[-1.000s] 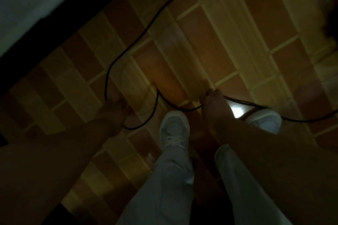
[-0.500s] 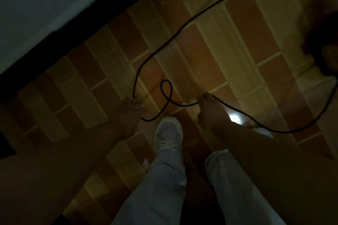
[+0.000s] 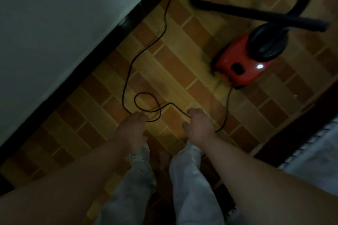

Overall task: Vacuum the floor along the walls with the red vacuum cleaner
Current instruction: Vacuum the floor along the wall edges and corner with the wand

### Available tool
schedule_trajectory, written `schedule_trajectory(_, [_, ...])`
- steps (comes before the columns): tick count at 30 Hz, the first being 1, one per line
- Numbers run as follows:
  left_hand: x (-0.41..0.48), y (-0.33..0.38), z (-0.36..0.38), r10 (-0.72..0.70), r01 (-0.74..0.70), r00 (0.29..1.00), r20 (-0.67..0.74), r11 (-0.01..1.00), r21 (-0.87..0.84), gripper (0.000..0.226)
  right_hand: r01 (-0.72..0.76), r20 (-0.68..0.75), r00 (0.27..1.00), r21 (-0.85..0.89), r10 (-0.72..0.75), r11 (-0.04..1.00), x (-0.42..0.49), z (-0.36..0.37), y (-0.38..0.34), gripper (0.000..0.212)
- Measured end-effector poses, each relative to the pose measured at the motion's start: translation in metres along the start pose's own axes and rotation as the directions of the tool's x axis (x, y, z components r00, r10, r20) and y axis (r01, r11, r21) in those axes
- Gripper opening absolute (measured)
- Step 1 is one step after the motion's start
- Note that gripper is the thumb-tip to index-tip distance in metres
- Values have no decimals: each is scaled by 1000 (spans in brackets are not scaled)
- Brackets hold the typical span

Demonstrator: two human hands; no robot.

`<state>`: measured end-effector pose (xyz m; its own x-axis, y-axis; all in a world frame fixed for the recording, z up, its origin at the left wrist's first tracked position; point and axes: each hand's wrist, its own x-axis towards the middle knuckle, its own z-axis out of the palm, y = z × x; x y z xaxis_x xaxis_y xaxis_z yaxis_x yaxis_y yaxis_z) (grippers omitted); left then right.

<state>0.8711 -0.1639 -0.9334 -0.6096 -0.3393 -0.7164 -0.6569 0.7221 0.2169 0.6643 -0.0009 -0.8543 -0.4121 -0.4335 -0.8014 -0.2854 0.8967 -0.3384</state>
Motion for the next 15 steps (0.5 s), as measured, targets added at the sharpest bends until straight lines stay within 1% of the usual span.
schedule_trajectory(1, [-17, 44, -52, -21, 22, 998, 61, 1000, -22, 74, -27, -19, 999, 54, 28, 998, -17, -21, 2, 45])
schedule_trajectory(2, [-35, 81, -90, -3, 13, 996, 94, 995, -97, 72, -54, -35, 998, 110, 58, 992, -34, -42, 4, 44])
schedule_trajectory(4, [-59, 140, -152, 31, -17, 996, 83, 987, -157, 68, -93, -83, 990, 218, 114, 971, -68, -83, 7, 45])
schedule_trajectory(5, [-70, 166, -177, 47, -38, 997, 57, 988, -152, 67, -107, -107, 984, 270, 140, 957, -85, -103, 8, 44])
schedule_trajectory(8, [-96, 228, -227, 67, -61, 997, 34, 983, -172, 67, -142, -154, 962, 431, 227, 891, -136, -160, 10, 42])
schedule_trajectory(9, [-110, 251, -247, 96, -96, 995, -6, 980, -173, 67, -143, -170, 953, 477, 251, 867, -154, -178, 11, 42])
schedule_trajectory(12, [-137, 299, -291, 146, -159, 985, -91, 973, -165, 66, -123, -228, 926, 574, 302, 810, -197, -227, 10, 39])
schedule_trajectory(15, [-156, 333, -329, 189, -211, 972, -139, 964, -164, 65, -99, -270, 896, 652, 352, 752, -227, -267, 12, 35])
